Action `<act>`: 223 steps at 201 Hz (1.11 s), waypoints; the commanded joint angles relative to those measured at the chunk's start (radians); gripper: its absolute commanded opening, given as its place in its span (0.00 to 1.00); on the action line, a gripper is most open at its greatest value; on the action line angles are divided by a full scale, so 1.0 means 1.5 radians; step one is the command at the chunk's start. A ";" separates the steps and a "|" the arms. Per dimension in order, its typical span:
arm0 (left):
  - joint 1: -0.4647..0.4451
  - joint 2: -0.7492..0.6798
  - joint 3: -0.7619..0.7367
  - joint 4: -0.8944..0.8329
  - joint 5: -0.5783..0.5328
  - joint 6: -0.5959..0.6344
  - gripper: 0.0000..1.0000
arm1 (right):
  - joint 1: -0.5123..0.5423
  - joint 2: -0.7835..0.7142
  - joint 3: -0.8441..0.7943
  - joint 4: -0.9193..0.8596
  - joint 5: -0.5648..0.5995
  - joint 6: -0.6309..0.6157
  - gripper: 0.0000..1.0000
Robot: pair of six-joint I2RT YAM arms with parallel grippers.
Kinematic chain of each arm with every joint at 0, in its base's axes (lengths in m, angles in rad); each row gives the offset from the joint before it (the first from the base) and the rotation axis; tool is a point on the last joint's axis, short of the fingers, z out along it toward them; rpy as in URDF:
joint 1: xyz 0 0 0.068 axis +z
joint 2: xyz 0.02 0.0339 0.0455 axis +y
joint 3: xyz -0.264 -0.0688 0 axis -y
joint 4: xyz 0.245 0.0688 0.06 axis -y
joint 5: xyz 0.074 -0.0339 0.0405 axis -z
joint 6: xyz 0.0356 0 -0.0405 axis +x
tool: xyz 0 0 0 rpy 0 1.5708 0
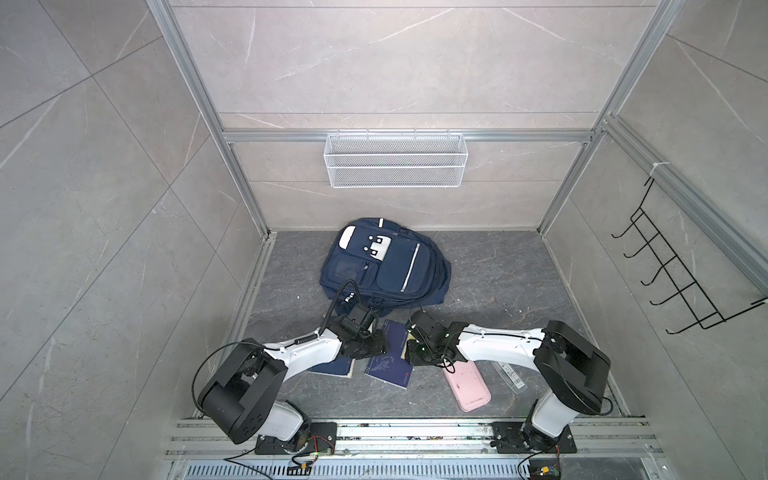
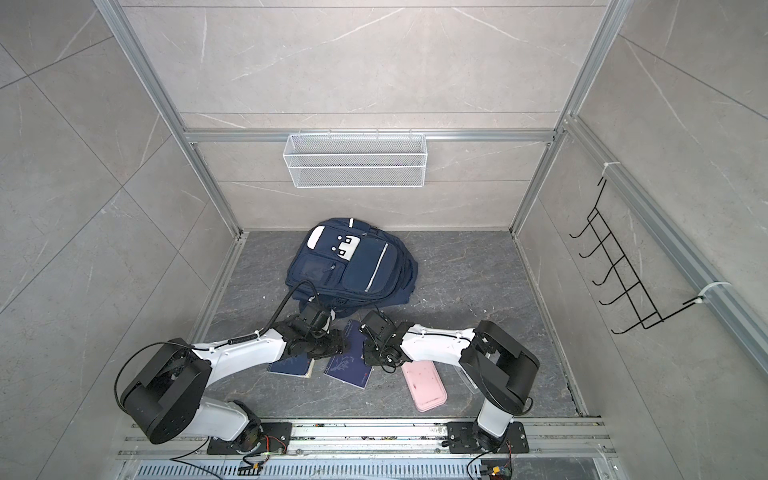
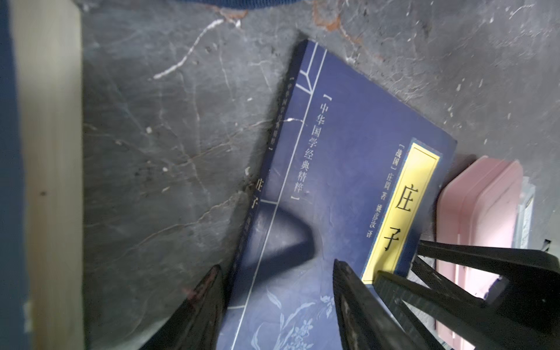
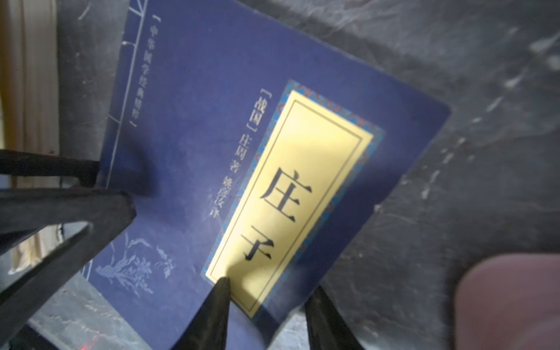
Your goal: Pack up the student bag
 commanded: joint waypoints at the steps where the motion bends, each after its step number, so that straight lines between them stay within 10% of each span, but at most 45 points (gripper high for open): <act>1: -0.011 0.016 -0.036 -0.013 0.029 -0.025 0.60 | -0.001 0.029 0.017 -0.046 0.037 -0.024 0.42; 223: -0.011 -0.010 -0.103 0.151 0.160 -0.061 0.62 | -0.054 0.083 0.024 -0.033 0.016 -0.063 0.44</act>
